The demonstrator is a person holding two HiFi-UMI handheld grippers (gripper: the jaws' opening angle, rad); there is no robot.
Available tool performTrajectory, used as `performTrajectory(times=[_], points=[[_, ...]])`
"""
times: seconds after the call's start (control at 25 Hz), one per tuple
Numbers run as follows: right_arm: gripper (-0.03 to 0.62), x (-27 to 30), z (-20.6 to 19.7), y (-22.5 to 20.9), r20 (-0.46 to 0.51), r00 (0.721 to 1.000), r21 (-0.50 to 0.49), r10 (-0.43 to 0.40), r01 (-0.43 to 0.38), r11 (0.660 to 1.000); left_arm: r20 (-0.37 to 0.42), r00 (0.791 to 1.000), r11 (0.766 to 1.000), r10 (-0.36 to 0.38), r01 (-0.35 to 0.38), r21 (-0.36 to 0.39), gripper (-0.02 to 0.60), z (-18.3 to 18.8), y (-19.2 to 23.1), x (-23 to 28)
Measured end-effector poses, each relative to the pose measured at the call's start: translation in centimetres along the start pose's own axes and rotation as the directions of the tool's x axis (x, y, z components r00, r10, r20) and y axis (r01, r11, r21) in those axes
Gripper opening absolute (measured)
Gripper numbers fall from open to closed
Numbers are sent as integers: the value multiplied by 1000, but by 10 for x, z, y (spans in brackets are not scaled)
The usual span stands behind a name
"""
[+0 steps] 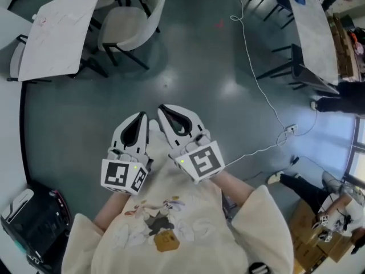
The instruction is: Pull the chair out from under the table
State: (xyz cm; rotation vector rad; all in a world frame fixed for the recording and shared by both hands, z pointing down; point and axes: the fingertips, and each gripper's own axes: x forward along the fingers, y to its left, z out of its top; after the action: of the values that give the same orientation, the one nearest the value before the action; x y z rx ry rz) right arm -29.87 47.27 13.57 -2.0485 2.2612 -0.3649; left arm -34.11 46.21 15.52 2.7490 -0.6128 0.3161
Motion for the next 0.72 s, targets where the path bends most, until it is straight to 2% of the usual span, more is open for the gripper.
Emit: performTrajectory(times=[0.16, 0.36, 0.44, 0.56, 0.72], points=[[9, 16, -1, 4, -5, 1000, 8, -9, 9, 1000, -5, 1000, 1000, 20, -20, -15, 9, -3, 29, -9], [9, 39, -22, -6, -88, 995, -17, -35, 34, 999, -43, 999, 1000, 19, -20, -20, 9, -9, 69, -10], [9, 56, -28, -8, -93, 995, -23, -44, 42, 999, -39, 999, 1000, 24, -25, -11, 9, -8, 88, -7], [9, 81, -30, -10, -100, 993, -31, -58, 55, 998, -31, 999, 999, 26, -27, -47, 9, -4, 114, -3], [9, 101, -26, -24, -106, 992, -27, -70, 68, 997, -55, 998, 998, 7, -10, -54, 9, 0, 131, 19]])
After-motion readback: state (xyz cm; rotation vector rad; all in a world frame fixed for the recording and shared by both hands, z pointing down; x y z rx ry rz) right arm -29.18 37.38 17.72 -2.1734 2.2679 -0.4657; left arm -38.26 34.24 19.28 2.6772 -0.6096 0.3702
